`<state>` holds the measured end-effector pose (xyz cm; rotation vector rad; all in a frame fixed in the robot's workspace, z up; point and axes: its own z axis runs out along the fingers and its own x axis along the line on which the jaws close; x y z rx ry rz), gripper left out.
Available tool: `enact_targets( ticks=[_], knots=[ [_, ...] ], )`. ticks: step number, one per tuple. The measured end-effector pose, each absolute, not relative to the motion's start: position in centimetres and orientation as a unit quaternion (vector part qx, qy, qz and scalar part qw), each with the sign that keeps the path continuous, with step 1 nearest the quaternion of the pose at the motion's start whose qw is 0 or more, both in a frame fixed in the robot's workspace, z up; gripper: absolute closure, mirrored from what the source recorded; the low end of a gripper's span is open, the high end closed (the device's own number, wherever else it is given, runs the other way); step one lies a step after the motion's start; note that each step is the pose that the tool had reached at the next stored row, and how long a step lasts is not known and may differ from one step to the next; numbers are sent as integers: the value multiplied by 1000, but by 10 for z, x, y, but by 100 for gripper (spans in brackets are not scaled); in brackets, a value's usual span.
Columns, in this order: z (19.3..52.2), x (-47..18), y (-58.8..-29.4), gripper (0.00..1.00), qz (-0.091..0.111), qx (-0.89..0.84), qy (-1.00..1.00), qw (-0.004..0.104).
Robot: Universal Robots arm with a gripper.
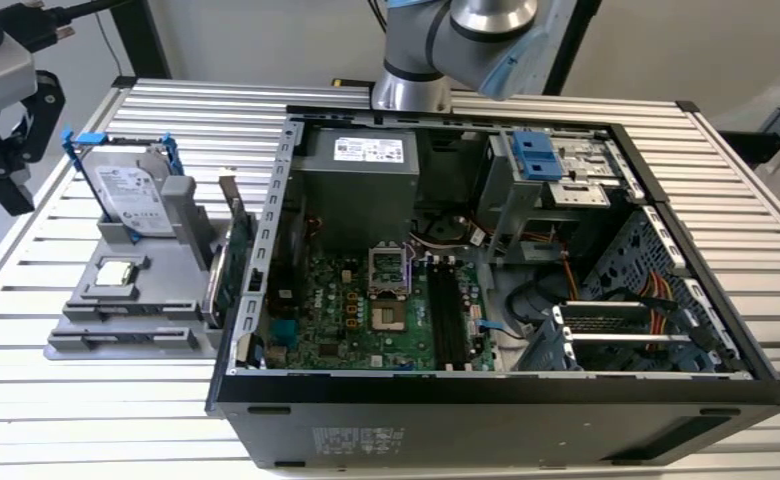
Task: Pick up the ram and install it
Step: 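Pick up the ram and move it above insertion slot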
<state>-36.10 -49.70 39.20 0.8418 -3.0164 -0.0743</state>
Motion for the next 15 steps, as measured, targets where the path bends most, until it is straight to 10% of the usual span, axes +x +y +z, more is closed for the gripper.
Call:
enact_targets(
  ticks=[15],
  knots=[
    [392,-361,-497,100,-23,327,-945,6]
  ],
)
